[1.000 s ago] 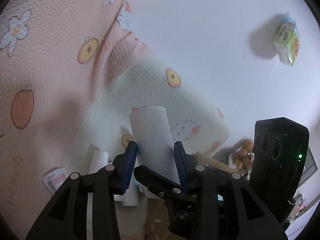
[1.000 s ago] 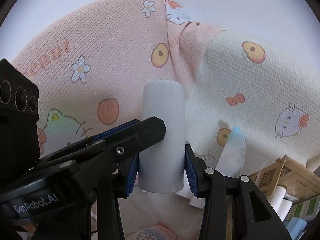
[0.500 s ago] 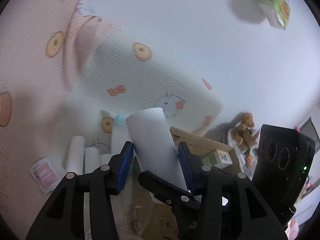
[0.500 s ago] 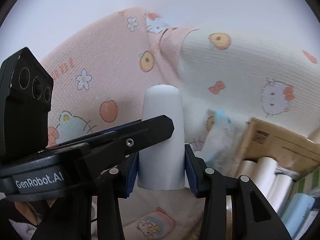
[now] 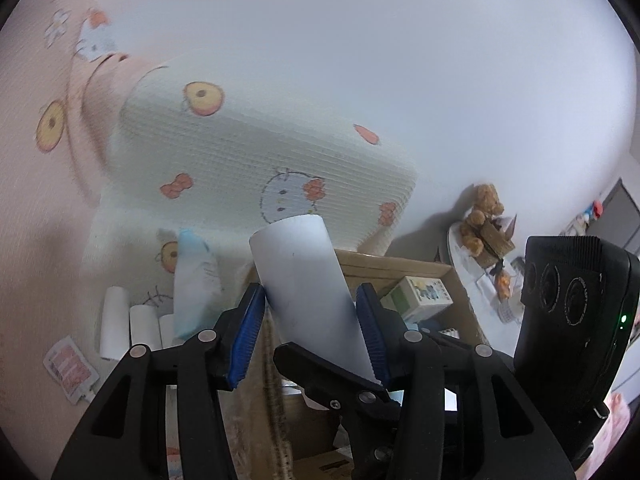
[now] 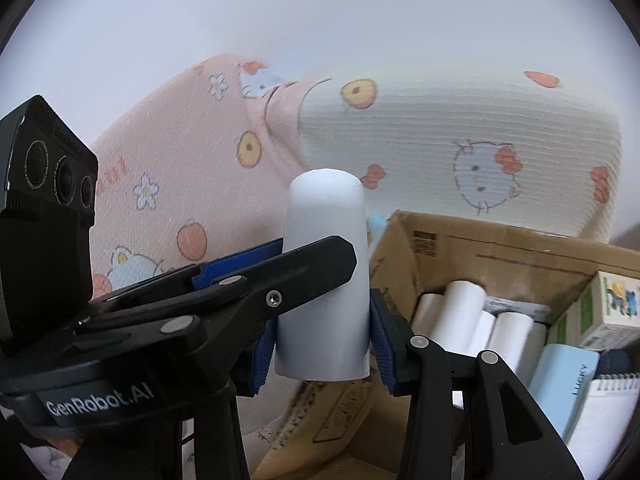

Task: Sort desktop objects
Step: 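Carry the white tube in the left gripper over to the box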

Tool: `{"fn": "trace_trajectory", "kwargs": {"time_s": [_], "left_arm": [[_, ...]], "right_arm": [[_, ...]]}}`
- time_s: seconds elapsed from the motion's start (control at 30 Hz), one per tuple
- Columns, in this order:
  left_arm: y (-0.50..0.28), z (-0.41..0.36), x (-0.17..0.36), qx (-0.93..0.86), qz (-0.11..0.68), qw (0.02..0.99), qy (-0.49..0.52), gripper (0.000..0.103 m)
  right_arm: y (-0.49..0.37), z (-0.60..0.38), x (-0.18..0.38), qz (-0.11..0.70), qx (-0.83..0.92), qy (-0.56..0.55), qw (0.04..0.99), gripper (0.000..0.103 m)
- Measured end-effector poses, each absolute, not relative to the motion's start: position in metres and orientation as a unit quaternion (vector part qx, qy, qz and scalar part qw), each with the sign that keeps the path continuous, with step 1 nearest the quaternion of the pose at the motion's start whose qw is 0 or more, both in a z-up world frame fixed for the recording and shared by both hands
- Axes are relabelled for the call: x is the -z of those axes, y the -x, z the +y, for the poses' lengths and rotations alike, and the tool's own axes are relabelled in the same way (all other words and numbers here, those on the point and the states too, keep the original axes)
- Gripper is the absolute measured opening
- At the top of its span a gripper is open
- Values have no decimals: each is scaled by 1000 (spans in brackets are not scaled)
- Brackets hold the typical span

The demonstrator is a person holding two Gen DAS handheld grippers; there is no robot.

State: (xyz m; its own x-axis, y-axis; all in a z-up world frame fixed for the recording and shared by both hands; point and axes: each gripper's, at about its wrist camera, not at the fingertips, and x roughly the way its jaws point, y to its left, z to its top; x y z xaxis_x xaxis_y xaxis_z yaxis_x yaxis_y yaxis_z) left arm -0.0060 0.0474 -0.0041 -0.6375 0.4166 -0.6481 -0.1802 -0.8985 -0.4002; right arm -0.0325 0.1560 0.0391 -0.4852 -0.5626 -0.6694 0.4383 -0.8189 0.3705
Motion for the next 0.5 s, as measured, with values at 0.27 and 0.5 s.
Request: {"fn": "trace_trajectory", "kwargs": {"time_s": [0.27,0.5], "left_arm": [[15,90,-4,-894,-100,193,391,51],[30,119,4,-876,-69,214,426,51]], "right_arm": [[33,189,-44,-104,870,-402,266,40],[37,211,-33,-109,867,-426,234,41]]}}
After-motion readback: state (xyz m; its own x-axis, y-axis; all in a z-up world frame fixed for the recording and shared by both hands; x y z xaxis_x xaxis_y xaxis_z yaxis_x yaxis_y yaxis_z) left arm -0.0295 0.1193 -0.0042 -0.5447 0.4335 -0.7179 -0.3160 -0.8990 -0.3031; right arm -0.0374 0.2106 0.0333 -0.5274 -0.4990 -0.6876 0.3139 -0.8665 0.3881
